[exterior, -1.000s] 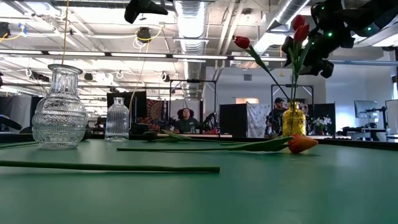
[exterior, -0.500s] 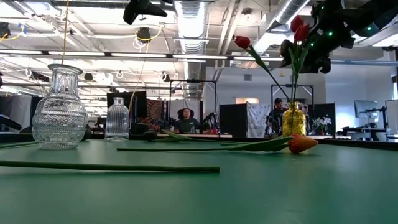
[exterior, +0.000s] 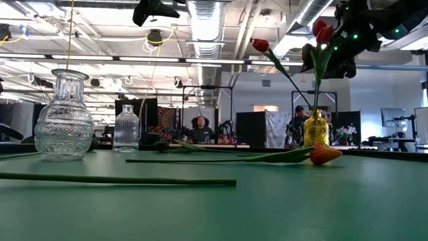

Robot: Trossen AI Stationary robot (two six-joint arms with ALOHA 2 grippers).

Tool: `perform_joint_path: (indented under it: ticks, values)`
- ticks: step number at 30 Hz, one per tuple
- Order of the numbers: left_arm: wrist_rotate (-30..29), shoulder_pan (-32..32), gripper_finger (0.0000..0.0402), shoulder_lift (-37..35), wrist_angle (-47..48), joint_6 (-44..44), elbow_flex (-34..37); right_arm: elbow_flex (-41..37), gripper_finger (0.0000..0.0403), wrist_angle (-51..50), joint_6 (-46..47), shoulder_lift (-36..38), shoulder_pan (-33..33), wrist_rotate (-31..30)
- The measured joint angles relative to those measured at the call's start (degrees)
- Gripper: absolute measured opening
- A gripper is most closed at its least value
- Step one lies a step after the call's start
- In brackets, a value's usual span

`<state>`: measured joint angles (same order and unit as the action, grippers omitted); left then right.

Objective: Sort flowers into vase by color
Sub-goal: Put the red flower into the yellow vase

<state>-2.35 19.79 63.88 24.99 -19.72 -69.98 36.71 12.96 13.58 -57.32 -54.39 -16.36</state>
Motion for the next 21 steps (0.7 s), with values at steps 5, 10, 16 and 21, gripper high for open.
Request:
perform_joint_path:
  ticks: [5,10,16,21]
  values:
    - [0.0,0.0,0.0180,0.0,0.0,0.0,0.0,0.0,0.0385,-0.1,-0.1,0.0,0.0,0.0]
    - [0.0,0.0,0.0180,0.0,0.0,-0.3,0.0,0.0,0.0385,-0.1,-2.7,0.0,-0.1,2.3]
    - [0.0,0.0,0.0180,0.0,0.0,-0.3,0.0,0.0,0.0385,-0.2,-6.6,0.0,-0.1,4.9]
    - [0.0,0.0,0.0180,0.0,0.0,-0.4,0.0,0.0,0.0385,2.3,-6.6,0.0,-0.1,4.6]
